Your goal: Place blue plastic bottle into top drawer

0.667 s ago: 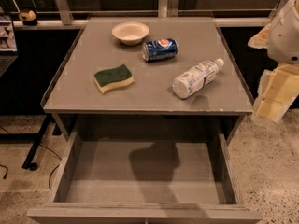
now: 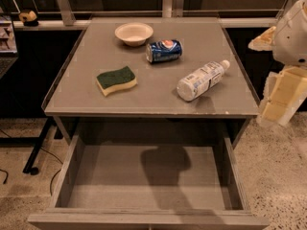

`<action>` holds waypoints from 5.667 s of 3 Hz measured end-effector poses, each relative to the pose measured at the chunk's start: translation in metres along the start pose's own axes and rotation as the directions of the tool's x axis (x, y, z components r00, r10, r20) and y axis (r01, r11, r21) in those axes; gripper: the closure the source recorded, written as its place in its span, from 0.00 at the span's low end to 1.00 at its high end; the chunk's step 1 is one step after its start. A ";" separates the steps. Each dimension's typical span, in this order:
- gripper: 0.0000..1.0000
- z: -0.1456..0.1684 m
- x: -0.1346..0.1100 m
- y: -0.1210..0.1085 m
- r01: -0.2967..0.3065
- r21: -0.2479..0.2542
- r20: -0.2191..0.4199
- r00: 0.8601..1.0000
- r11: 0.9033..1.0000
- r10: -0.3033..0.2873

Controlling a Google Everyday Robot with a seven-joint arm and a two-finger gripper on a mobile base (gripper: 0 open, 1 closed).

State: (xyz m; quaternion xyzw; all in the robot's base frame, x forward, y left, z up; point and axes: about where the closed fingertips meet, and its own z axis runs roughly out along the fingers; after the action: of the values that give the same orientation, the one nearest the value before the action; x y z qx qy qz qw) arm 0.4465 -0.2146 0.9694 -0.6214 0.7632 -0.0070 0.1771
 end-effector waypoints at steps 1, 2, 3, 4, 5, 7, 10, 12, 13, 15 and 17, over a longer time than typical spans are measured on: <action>0.00 0.015 -0.002 -0.021 0.114 0.001 0.082 0.990 0.993 -0.114; 0.00 0.027 -0.006 -0.046 0.254 0.045 0.164 0.952 0.966 -0.258; 0.00 0.042 -0.016 -0.072 0.382 0.105 0.215 0.893 0.918 -0.396; 0.00 0.057 -0.031 -0.092 0.492 0.131 0.246 0.825 0.861 -0.509; 0.00 0.073 -0.054 -0.106 0.575 0.134 0.272 0.762 0.807 -0.588; 0.00 0.106 -0.085 -0.114 0.685 0.068 0.208 0.701 0.725 -0.682; 0.00 0.163 -0.036 -0.102 0.603 -0.088 0.144 0.795 0.793 -0.589; 0.00 0.166 -0.055 -0.104 0.592 -0.075 0.160 0.802 0.803 -0.576; 0.00 0.169 -0.067 -0.103 0.592 -0.075 0.173 0.800 0.803 -0.574; 0.42 0.169 -0.067 -0.103 0.592 -0.075 0.173 0.800 0.803 -0.574; 0.89 0.169 -0.067 -0.103 0.592 -0.075 0.173 0.800 0.802 -0.574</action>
Offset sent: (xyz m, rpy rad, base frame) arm 0.0817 -0.0018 -0.0185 0.1074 -0.2284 0.5322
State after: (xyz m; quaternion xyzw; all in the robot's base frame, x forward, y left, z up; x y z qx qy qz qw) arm 0.6019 -0.1385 0.8525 -0.8348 0.5190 0.0308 0.1810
